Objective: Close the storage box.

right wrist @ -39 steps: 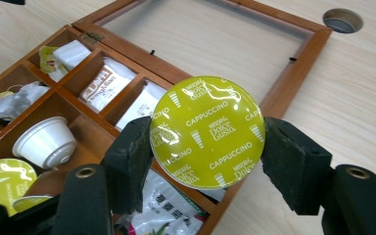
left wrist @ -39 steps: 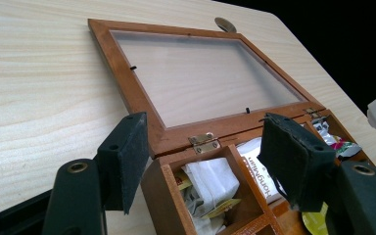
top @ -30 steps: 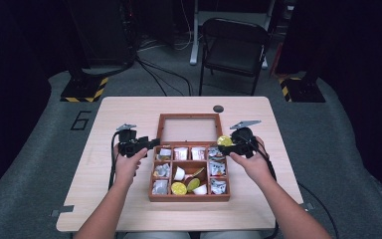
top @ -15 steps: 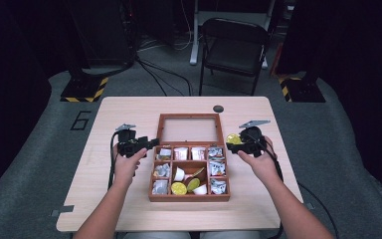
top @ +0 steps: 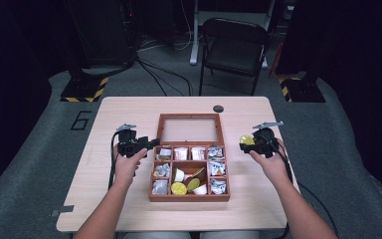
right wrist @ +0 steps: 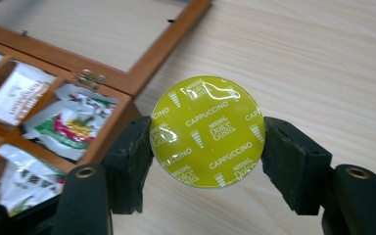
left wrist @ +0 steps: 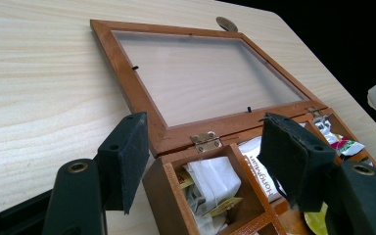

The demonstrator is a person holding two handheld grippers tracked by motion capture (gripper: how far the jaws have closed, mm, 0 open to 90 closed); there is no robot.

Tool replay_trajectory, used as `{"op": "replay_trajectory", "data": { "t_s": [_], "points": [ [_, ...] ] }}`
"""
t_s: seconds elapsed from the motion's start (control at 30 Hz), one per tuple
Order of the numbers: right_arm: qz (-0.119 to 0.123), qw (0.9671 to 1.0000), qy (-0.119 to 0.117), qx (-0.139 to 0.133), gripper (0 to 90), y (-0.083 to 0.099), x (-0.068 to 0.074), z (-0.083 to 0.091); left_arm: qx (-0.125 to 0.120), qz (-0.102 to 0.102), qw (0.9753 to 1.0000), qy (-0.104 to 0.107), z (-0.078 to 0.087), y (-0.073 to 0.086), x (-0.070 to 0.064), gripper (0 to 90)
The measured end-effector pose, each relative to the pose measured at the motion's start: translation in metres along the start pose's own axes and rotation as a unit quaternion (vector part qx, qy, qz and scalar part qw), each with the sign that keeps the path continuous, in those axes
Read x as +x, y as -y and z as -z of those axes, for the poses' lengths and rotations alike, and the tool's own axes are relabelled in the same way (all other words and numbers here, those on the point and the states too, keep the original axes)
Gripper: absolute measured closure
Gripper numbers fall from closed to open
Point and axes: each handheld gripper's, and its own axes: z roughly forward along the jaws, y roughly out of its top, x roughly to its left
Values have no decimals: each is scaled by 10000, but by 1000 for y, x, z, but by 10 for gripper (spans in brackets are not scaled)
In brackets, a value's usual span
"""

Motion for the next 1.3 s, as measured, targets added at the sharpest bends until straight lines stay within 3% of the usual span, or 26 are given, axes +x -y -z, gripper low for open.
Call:
{"op": "replay_trajectory", "data": {
  "t_s": [0.33,0.53,1.03,1.3],
  "points": [
    [-320,9988,325,185,369,13,-31,-13,-43,-1,10000,-20,3,0,1,350],
    [-475,9972,483,321,369,24,-42,-19,-35,14,10000,-23,4,0,2,350],
    [-737,9940,599,542,369,41,-50,-32,-37,36,10000,-41,3,1,4,350],
    [-717,9949,557,436,368,43,-54,-33,-26,1,10000,-44,3,1,4,350]
  ]
}}
